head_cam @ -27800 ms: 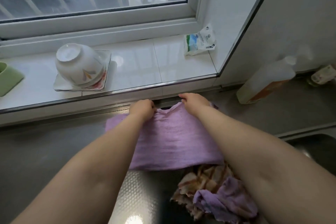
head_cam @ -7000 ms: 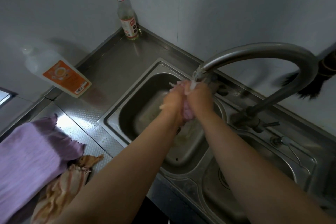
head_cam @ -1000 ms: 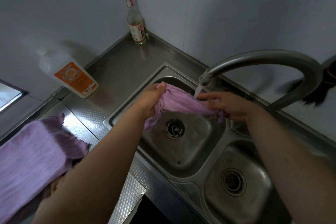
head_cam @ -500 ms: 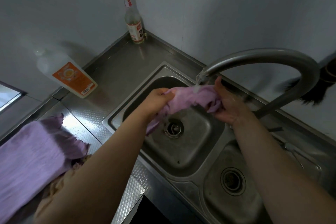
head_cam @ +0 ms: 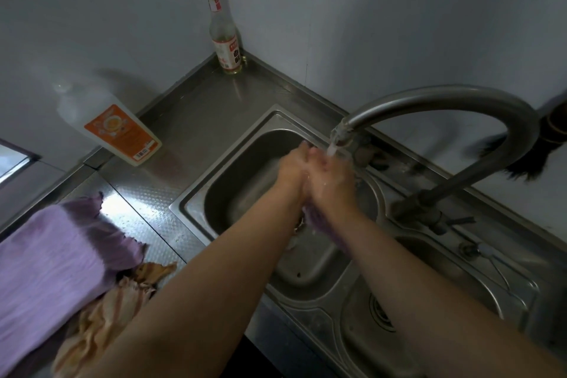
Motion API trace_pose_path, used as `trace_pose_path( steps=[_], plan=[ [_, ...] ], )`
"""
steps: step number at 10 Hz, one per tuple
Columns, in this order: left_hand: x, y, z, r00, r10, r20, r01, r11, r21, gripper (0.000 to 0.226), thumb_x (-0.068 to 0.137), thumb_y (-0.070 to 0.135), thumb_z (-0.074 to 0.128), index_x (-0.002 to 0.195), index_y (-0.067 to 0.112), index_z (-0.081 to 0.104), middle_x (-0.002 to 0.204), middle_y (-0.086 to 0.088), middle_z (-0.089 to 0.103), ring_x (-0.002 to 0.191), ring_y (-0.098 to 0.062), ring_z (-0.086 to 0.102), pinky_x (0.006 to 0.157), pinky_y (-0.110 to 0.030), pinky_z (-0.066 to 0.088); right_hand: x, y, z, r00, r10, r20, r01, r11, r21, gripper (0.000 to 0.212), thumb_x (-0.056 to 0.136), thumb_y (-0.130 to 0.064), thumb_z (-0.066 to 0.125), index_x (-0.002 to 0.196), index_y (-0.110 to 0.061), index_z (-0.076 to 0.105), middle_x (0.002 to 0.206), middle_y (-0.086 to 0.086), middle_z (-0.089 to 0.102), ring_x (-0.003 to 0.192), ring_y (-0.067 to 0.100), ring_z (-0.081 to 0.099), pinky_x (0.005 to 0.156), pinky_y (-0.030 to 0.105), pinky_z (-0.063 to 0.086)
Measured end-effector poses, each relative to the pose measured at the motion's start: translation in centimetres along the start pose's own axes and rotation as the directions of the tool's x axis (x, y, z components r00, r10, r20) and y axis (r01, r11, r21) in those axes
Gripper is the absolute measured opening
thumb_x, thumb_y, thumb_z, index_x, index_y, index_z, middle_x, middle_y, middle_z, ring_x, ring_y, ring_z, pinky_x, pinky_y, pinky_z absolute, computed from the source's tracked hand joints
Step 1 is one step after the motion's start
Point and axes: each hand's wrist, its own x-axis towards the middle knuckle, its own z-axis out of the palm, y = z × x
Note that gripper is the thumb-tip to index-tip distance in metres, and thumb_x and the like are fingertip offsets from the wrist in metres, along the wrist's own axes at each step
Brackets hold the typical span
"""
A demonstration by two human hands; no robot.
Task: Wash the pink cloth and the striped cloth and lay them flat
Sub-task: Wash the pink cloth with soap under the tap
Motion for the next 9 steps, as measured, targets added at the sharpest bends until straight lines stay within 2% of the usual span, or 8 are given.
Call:
trace_pose_path(
  steps=[2, 3, 4, 5, 6, 7, 8, 9],
  plan=[
    [-1.3, 0.1, 0.9, 0.992, -0.109, 0.070, 0.109, 0.994, 0.005, 0.032, 0.100, 0.030, 0.046, 0.107, 0.004, 0.063, 0.068, 0.000, 0.053, 0.055, -0.014, 0.052, 0.041, -0.021, 0.044, 2.3, -0.1, -1.3, 0.970, 0.213, -0.120, -0.182, 0.957, 0.228, 0.029, 0.097, -0.027, 0.047, 0.078, -0.008, 0.059, 0.074, 0.003, 0.059, 0.071, 0.019, 0.058, 0.057, 0.018, 0.035],
    [-0.6, 1.4, -0.1, 1.000, 0.001, 0.008, -0.001, 0.997, 0.083, 0.031, 0.097, 0.023, 0.048, 0.117, 0.003, 0.061, 0.084, -0.003, 0.061, 0.076, -0.028, 0.063, 0.046, -0.016, 0.045, 0.9, -0.5, 0.3, 0.989, 0.137, -0.056, -0.117, 0.953, 0.278, 0.033, 0.097, -0.032, 0.043, 0.077, -0.008, 0.055, 0.068, 0.002, 0.057, 0.066, 0.019, 0.057, 0.053, 0.019, 0.040],
    [-1.4, 1.2, -0.3, 0.993, -0.109, 0.053, 0.105, 0.992, 0.077, 0.034, 0.097, 0.029, 0.049, 0.069, 0.011, 0.056, 0.059, -0.003, 0.053, 0.050, -0.014, 0.052, 0.045, -0.023, 0.037, 1.4, -0.8, -0.3, 0.976, 0.200, -0.080, -0.148, 0.894, 0.423, 0.028, 0.093, -0.031, 0.051, 0.073, -0.013, 0.060, 0.074, 0.012, 0.065, 0.071, 0.028, 0.065, 0.065, 0.036, 0.052],
    [-0.5, 0.1, -0.3, 0.997, -0.032, 0.064, 0.007, 0.934, 0.358, 0.037, 0.098, 0.024, 0.047, 0.063, 0.012, 0.050, 0.046, -0.003, 0.043, 0.040, -0.014, 0.039, 0.041, -0.022, 0.029, 2.1, -0.7, -1.0, 0.970, 0.219, -0.102, -0.152, 0.881, 0.448, 0.030, 0.094, -0.026, 0.050, 0.074, -0.006, 0.060, 0.073, 0.013, 0.063, 0.072, 0.029, 0.063, 0.063, 0.035, 0.051],
    [0.6, 1.7, -1.0, 0.997, -0.037, 0.072, 0.018, 0.968, 0.249, 0.020, 0.094, 0.019, 0.050, 0.076, 0.014, 0.056, 0.071, -0.004, 0.056, 0.063, -0.017, 0.055, 0.064, -0.029, 0.047, 0.1, -1.9, 0.3, 0.972, 0.224, -0.069, -0.156, 0.839, 0.521, 0.030, 0.098, -0.030, 0.044, 0.072, -0.018, 0.052, 0.060, -0.001, 0.055, 0.053, 0.014, 0.056, 0.050, 0.025, 0.044],
    [-0.5, 1.8, -2.2, 0.953, -0.091, 0.290, 0.087, 0.996, 0.028, 0.034, 0.101, 0.031, 0.046, 0.074, 0.013, 0.055, 0.056, -0.002, 0.054, 0.043, -0.009, 0.052, 0.045, -0.019, 0.045, 0.6, -1.1, -0.1, 0.973, 0.229, -0.042, -0.182, 0.860, 0.476, 0.038, 0.098, -0.040, 0.042, 0.075, -0.016, 0.059, 0.069, 0.004, 0.063, 0.066, 0.021, 0.065, 0.062, 0.033, 0.051],
    [-0.7, 1.0, -3.5, 0.849, -0.207, 0.486, 0.161, 0.978, 0.136, 0.045, 0.096, 0.053, 0.041, 0.078, 0.014, 0.053, 0.042, 0.004, 0.050, 0.027, -0.003, 0.037, 0.028, -0.011, 0.026, 2.7, 1.0, -2.2, 0.944, 0.313, 0.106, -0.330, 0.875, 0.355, 0.030, 0.101, -0.024, 0.042, 0.105, -0.003, 0.063, 0.107, 0.014, 0.065, 0.099, 0.028, 0.062, 0.081, 0.032, 0.046],
    [-0.2, 1.5, -6.3, 0.766, -0.229, 0.601, 0.172, 0.973, 0.151, 0.040, 0.088, 0.047, 0.057, 0.097, 0.009, 0.063, 0.058, -0.004, 0.062, 0.045, -0.009, 0.052, 0.044, -0.016, 0.044, 2.1, 3.6, -3.2, 0.905, 0.222, 0.363, -0.400, 0.735, 0.547, 0.026, 0.092, -0.034, 0.058, 0.095, -0.011, 0.067, 0.103, 0.010, 0.069, 0.083, 0.017, 0.069, 0.073, 0.025, 0.053]
  ],
)
